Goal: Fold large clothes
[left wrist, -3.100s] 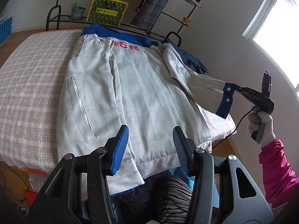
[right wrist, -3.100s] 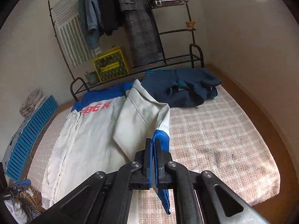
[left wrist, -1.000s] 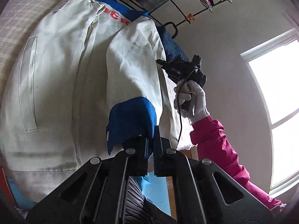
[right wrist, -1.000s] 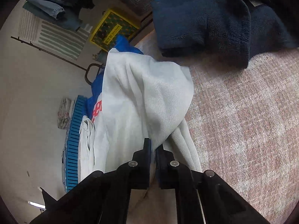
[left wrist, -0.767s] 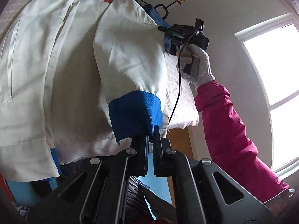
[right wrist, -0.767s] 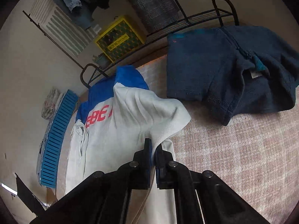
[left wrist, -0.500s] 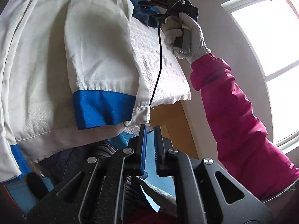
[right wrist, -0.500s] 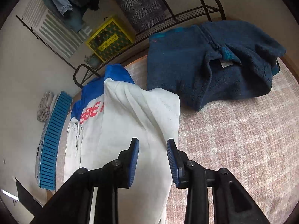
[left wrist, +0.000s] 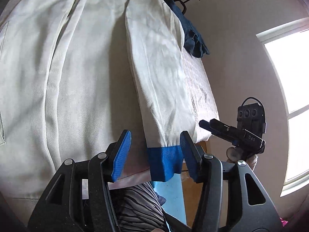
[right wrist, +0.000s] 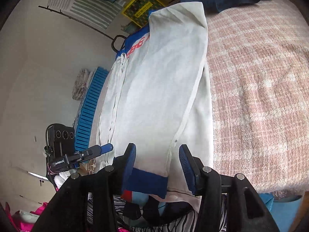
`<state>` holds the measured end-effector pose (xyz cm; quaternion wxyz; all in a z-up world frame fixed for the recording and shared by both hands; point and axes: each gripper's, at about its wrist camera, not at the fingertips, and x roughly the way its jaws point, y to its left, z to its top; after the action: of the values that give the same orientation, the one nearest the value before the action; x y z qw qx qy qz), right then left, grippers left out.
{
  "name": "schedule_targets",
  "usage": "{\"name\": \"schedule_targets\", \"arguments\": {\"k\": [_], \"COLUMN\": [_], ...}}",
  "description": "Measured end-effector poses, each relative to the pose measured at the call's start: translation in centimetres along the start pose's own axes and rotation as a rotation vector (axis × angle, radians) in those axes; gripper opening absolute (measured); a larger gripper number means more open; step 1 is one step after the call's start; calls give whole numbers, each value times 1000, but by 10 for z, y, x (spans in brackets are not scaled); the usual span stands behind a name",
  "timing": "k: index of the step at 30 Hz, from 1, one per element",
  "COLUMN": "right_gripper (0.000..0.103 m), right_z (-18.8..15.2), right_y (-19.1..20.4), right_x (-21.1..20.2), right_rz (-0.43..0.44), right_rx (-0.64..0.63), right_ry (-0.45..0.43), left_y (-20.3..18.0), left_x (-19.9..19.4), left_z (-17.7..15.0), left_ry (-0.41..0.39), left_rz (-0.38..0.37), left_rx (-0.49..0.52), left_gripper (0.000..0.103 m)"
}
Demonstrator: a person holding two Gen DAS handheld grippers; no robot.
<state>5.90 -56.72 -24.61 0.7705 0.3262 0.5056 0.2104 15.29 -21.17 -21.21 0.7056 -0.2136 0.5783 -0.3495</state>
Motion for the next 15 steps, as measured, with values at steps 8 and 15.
{"name": "schedule_targets", "arguments": {"k": [8,15], "right_gripper": [47,1], "right_z": [-18,-11], "right_y": [-11,15], "right_x": [29,18], "right_rz": [85,27], "right_rx": [48,-8], "right_ry": [54,36], "left_y": [11,-6], "left_x": [41,30], "left_z": [-1,-9], "left_ry": [87,65], "left_rz": [-13,-27], "left_rx": [-45,-20], "left_gripper": [7,5]}}
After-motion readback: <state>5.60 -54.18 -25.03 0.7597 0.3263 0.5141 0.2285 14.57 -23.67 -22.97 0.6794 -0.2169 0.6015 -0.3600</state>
